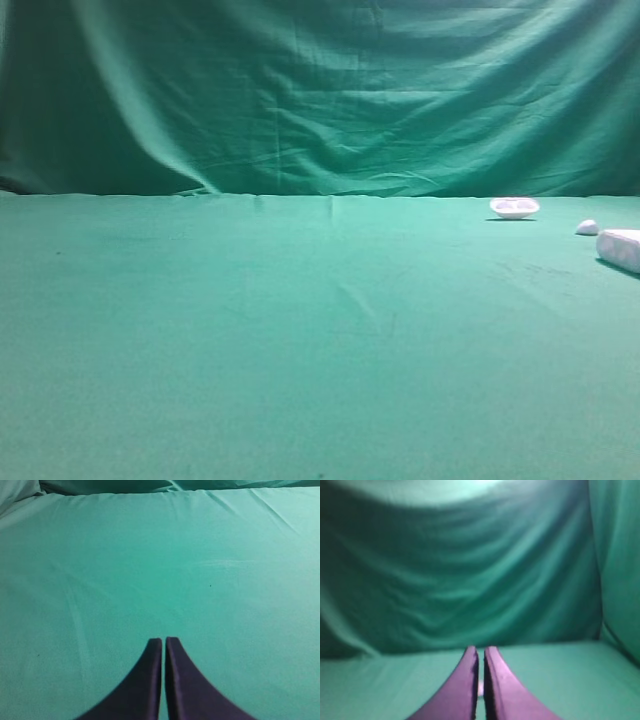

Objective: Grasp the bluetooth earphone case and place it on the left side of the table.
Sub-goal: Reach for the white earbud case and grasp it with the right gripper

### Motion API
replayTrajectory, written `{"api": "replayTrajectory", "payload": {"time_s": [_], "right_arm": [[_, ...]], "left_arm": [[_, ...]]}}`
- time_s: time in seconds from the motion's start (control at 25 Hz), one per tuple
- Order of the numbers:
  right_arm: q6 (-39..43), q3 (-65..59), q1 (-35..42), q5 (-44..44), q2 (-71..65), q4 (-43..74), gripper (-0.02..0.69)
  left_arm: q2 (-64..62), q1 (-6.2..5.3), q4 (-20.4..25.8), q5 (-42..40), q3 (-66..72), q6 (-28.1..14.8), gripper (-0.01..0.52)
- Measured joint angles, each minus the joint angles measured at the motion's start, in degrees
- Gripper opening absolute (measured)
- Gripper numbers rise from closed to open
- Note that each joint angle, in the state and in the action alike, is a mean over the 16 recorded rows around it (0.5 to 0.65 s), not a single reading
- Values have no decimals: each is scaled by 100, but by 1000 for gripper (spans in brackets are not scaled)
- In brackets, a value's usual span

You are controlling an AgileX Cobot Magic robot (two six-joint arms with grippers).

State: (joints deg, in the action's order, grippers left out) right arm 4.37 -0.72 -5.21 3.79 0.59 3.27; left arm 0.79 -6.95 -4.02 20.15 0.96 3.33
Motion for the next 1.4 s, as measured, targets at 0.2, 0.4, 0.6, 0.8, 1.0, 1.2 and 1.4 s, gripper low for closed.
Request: {"api": "replayTrajectory", "payload": {"time_s": [0.2,0.4,0.6,0.8,1.0,1.2,1.4], "right_arm": [[50,461,0,206,-226,-257,0],[41,1267,0,-882,-876,-432,0],[-25,2221,0,-2423,-1971,-483,0],[-175,3101,-40,-3692,-3388,-542,0],[-331,3811,-212,-4427,-4860,-562,0],[-451,4445,-423,-4832,-6271,-561,49],[-463,4949,-613,-4883,-7547,-501,208]], "left_arm": [[0,0,0,0,0,0,0],[0,0,0,0,0,0,0],[0,0,0,0,0,0,0],[0,0,0,0,0,0,0],[0,0,0,0,0,0,0],[0,0,0,0,0,0,0],[0,0,0,0,0,0,0]]}}
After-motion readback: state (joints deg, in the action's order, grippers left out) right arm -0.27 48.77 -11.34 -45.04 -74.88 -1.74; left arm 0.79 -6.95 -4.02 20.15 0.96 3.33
